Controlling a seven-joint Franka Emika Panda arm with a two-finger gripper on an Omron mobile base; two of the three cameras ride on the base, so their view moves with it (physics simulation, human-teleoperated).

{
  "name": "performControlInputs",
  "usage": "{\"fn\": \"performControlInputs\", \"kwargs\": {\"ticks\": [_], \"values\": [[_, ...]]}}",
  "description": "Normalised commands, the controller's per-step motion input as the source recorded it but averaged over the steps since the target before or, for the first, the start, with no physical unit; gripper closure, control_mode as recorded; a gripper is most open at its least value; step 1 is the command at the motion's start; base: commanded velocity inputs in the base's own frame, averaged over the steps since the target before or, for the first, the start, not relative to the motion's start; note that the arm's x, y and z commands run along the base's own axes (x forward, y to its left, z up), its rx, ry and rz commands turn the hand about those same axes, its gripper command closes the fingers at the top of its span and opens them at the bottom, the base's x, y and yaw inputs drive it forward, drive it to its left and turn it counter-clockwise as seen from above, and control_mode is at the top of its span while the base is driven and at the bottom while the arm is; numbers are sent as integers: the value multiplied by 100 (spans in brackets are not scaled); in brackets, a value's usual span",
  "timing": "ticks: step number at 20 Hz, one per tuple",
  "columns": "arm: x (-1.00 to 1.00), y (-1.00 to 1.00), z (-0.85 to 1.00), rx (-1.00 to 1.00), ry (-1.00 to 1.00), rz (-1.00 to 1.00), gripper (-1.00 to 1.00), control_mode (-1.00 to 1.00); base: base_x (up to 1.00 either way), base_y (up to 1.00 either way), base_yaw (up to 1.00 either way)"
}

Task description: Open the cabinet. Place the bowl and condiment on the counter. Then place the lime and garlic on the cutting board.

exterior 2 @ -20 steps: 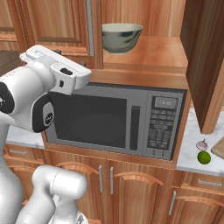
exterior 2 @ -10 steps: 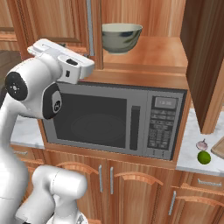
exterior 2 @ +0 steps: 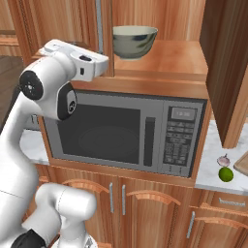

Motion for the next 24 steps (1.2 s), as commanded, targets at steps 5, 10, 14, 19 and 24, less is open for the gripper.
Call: {"fn": "performControlInputs", "kwargs": {"ticks": [5,10,14,19,24], "values": [[6,-2,-2,-3,1,0,-100,-100,0,0,0],[22,-1,0,0,1,0,-100,-100,0,0,0],[42,0,0,-1,3,2,-100,-100,0,0,0],[32,-9,0,-2,1,0,-100,-100,0,0,0],[24,-15,0,-5,0,0,-100,-100,0,0,0]]}}
